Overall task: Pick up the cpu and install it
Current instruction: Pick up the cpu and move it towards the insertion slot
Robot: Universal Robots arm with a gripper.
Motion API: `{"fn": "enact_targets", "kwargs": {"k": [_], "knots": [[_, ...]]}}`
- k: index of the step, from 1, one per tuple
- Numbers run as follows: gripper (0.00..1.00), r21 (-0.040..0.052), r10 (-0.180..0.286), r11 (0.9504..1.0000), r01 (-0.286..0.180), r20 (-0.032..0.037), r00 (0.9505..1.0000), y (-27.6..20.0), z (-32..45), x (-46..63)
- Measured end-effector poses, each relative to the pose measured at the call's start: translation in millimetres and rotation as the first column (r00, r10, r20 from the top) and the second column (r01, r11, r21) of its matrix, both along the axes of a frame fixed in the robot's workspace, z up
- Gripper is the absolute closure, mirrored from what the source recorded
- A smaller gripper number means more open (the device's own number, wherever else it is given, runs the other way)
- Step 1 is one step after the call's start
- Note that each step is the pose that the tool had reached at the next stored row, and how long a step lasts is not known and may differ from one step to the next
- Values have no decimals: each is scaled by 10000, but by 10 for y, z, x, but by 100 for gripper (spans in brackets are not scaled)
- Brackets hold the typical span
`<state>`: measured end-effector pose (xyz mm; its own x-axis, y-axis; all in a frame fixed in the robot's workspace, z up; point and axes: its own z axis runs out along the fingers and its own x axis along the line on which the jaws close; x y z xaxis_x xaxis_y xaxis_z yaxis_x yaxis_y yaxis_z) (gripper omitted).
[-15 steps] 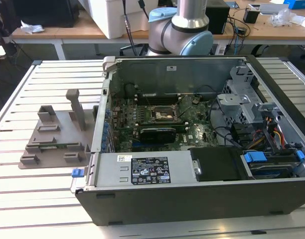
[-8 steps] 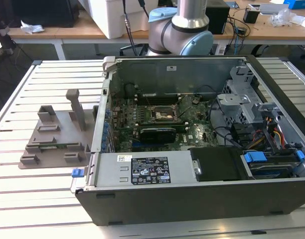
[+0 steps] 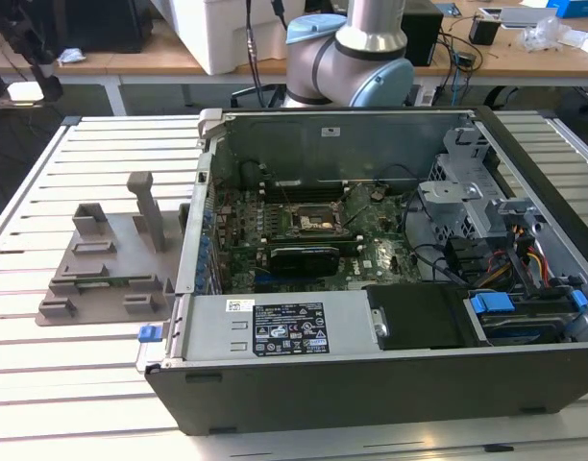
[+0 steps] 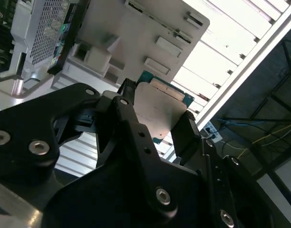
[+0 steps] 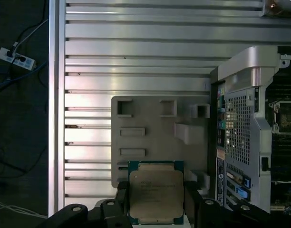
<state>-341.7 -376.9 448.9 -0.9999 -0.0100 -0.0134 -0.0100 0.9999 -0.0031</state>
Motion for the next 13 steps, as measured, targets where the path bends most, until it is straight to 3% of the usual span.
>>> {"fn": "enact_targets", "kwargs": {"k": [5, 9, 13], "knots": [[45, 0, -1, 10000, 1, -54, 10000, 0, -33, 310], [45, -1, 3, 10000, -3, -81, 10000, -1, -55, 671], [45, 0, 2, 10000, -2, -99, 10000, 0, -74, 920]]}}
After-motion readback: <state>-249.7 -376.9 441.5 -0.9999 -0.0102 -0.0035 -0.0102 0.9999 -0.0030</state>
